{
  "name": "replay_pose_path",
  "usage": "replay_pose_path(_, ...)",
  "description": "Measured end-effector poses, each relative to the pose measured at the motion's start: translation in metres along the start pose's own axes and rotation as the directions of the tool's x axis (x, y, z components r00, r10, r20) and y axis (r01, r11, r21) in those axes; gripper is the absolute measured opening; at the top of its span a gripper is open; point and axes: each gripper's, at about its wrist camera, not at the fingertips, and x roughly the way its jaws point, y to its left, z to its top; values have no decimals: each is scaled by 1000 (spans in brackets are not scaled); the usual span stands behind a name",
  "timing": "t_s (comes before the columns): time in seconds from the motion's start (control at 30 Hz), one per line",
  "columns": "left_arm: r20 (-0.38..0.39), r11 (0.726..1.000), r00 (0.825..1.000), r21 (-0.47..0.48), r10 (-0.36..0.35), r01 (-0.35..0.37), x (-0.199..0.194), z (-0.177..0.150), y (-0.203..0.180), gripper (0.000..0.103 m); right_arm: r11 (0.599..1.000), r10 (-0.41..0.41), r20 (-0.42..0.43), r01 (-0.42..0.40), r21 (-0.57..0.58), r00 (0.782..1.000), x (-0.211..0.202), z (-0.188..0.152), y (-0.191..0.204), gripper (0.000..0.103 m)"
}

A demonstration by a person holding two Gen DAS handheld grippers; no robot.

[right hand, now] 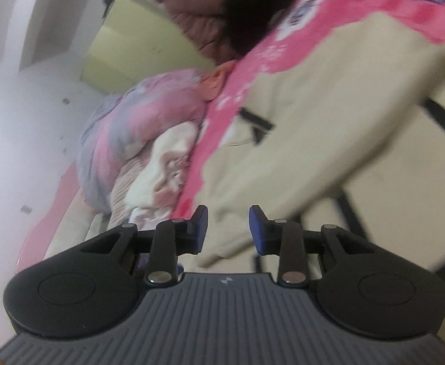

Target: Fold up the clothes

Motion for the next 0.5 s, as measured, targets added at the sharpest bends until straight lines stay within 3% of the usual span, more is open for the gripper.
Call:
replay_pose_path(0.1,-46,997,997,61,57,-54,21,1,-9,50,999,-35,31,35,13,999,-11,-11,-21,30)
replay_pose_path(0.2,-37,991,995,103,92,-87,27,-2,-13,35,998,-66,72,65,17,995,-23,-18,-38,30)
replay_pose_path(0.23,-28,989,994,114,102,-98,27,-4,-14,28,997,-78,97,77,9,992,-29,-19,-42,30)
replay_pose_path(0.27,-19,986,993,126,112,-109,27,-5,-16,11,996,-85,122,86,0,989,-35,-19,-45,30)
replay_pose_path(0.5,44,983,989,110,143,-147,19,3,-21,7,986,-167,230,167,19,959,-61,-16,-75,30)
